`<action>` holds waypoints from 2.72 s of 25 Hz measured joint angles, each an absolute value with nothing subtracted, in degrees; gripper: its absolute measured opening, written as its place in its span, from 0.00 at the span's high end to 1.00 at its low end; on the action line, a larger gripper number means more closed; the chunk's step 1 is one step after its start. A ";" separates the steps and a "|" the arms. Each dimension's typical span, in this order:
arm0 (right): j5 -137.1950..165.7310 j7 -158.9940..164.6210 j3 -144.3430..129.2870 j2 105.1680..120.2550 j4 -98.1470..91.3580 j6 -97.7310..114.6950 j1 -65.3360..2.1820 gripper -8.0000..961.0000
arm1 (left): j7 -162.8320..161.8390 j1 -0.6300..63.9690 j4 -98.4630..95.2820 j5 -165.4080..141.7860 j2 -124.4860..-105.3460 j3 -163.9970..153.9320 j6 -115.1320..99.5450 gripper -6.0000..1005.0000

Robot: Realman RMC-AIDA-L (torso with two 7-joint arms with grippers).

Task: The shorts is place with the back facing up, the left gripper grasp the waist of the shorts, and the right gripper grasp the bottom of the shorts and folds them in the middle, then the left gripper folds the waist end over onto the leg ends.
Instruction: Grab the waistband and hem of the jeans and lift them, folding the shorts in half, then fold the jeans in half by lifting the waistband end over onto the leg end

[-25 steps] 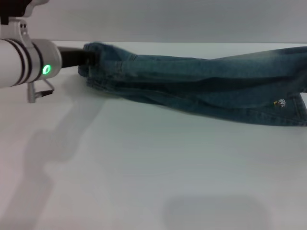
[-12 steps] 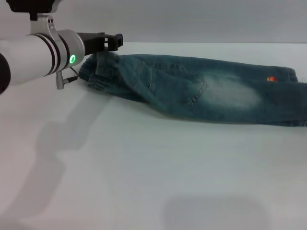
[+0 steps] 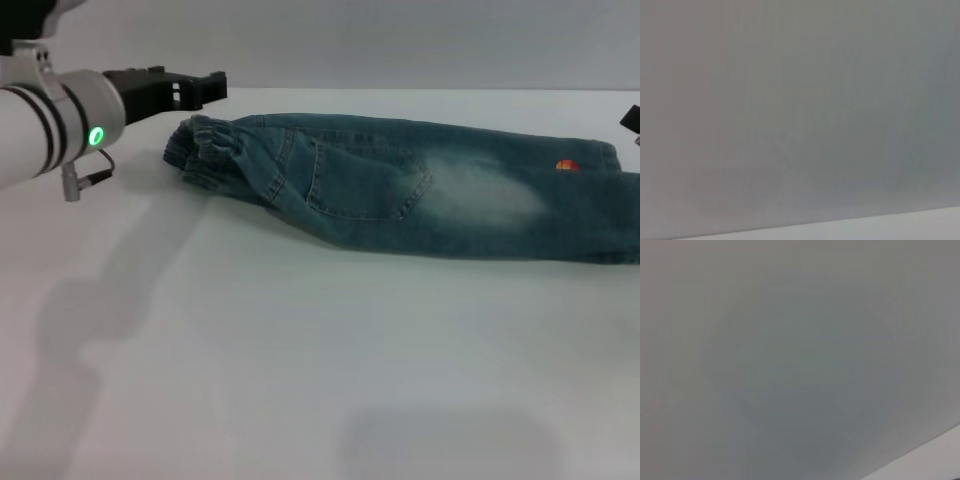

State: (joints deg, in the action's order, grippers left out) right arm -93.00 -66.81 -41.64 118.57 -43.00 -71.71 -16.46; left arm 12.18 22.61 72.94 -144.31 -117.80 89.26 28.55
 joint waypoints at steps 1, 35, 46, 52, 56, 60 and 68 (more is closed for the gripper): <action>-93.00 -66.81 -41.64 118.57 -43.00 -71.71 -16.46 0.41 | 12.19 21.98 73.98 -144.39 -117.81 89.29 29.25 0.26; -94.62 -67.71 -41.82 118.74 -41.57 -77.28 -16.48 0.42 | 16.75 22.19 73.30 -140.13 -118.12 86.57 49.31 0.94; -94.94 -67.35 -41.83 118.89 -41.25 -78.05 -16.08 0.42 | 21.71 28.88 61.95 -135.74 -118.25 86.55 45.73 1.00; -95.57 -67.30 -41.92 118.82 -40.23 -78.43 -16.58 0.42 | 25.08 29.41 60.66 -131.98 -118.30 86.49 43.04 1.00; -96.74 -67.21 -42.09 118.82 -40.16 -79.49 -16.64 0.42 | 29.22 31.20 58.85 -126.43 -118.25 86.52 38.71 1.00; -97.36 -67.11 -41.87 118.83 -40.07 -80.77 -16.24 0.42 | 37.06 36.72 52.58 -117.33 -118.30 86.54 32.81 1.00; -99.52 -66.86 -41.75 118.78 -38.51 -83.54 -15.48 0.42 | 46.98 44.38 43.07 -106.88 -118.55 86.51 28.08 1.00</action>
State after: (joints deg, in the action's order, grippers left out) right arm -99.52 -66.86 -41.75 118.78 -38.51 -83.54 -15.48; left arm 46.98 44.38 43.07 -106.88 -118.55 86.51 28.08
